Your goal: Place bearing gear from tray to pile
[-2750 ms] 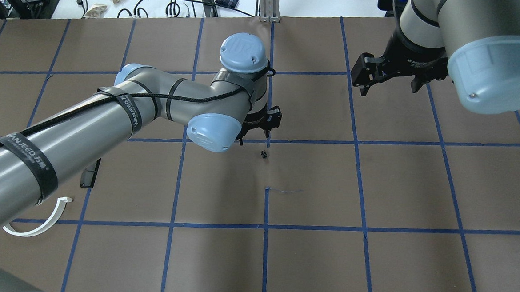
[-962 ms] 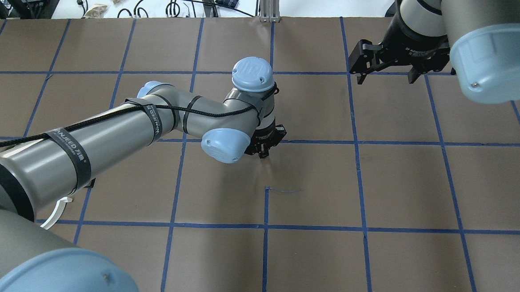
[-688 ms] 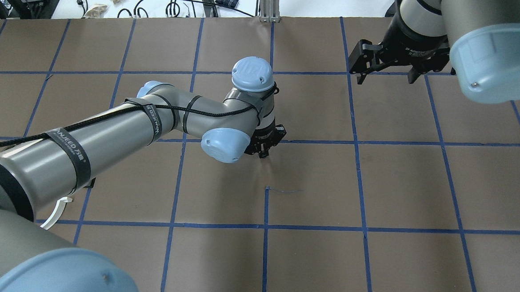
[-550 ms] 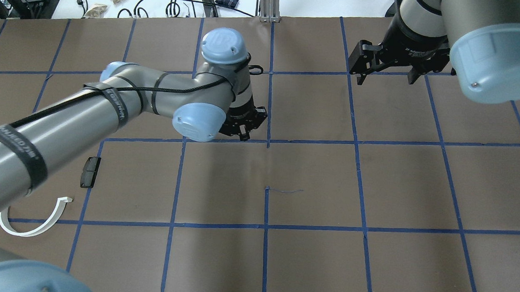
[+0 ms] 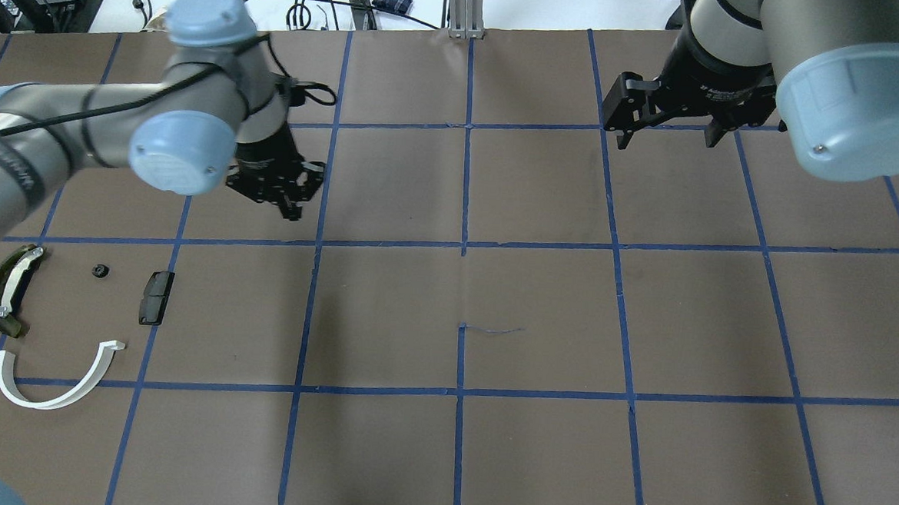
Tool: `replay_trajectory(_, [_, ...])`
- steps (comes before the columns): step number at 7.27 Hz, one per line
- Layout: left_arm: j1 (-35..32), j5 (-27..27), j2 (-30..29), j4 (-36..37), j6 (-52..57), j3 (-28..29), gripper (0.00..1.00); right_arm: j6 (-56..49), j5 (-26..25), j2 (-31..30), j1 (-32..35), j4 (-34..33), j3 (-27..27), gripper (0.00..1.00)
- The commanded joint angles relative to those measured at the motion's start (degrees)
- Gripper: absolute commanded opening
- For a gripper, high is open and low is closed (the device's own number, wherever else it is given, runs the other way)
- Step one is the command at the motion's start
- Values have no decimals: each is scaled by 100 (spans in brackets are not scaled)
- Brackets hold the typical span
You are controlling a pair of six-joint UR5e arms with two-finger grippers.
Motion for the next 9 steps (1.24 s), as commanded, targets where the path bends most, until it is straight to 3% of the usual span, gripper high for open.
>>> replay_trajectory(1, [1856, -50, -42, 213, 2237, -255, 0, 0, 5, -2, -6, 3, 10, 100])
replay_trajectory(2, [2272, -67, -209, 309, 2793, -290, 0, 0, 5, -2, -6, 3, 18, 100])
replay_trajectory(5, [2409, -356, -719, 1073, 2940, -413, 0, -26, 5, -2, 3, 3, 27, 100])
replay_trajectory(9, [2338, -734, -825, 1013, 2843, -422, 0, -26, 14, 7, 3, -5, 27, 100])
